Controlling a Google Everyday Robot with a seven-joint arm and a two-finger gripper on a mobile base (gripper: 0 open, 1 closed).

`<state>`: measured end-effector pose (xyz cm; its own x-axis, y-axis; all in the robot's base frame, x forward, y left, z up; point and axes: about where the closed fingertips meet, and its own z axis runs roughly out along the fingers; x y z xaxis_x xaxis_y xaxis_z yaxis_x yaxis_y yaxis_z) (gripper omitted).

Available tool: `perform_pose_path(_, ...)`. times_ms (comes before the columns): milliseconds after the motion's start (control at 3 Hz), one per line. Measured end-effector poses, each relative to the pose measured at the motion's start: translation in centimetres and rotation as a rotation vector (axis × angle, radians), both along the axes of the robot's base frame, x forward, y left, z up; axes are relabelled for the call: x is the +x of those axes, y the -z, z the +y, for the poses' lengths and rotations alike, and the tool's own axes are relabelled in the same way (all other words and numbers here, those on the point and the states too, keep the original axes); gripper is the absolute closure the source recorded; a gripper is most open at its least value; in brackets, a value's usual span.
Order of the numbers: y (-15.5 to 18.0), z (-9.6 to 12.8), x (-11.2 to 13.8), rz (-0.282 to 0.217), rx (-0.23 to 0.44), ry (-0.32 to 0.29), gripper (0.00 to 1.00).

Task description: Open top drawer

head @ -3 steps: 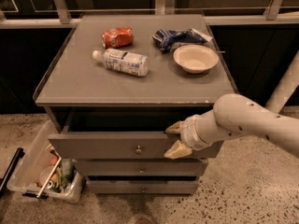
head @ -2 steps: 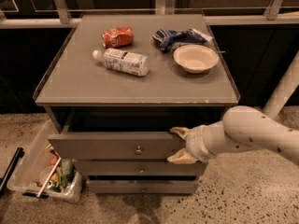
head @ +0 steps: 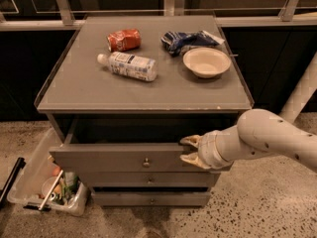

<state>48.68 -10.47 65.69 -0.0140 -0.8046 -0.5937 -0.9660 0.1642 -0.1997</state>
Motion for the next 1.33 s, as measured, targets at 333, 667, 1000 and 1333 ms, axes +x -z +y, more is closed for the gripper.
perform_pose_path(333,-0.32,0.01,0.10,0.000,0.000,0.000,1.00)
perform_pose_path(667,-0.86,0.01,0.14,0.000,0.000,0.000,1.00)
perform_pose_path(1000,-0.86,0.01,0.14,0.000,0.000,0.000,0.81)
perform_pose_path(1333,-0.85,0.02,0.15,0.000,0.000,0.000,0.57)
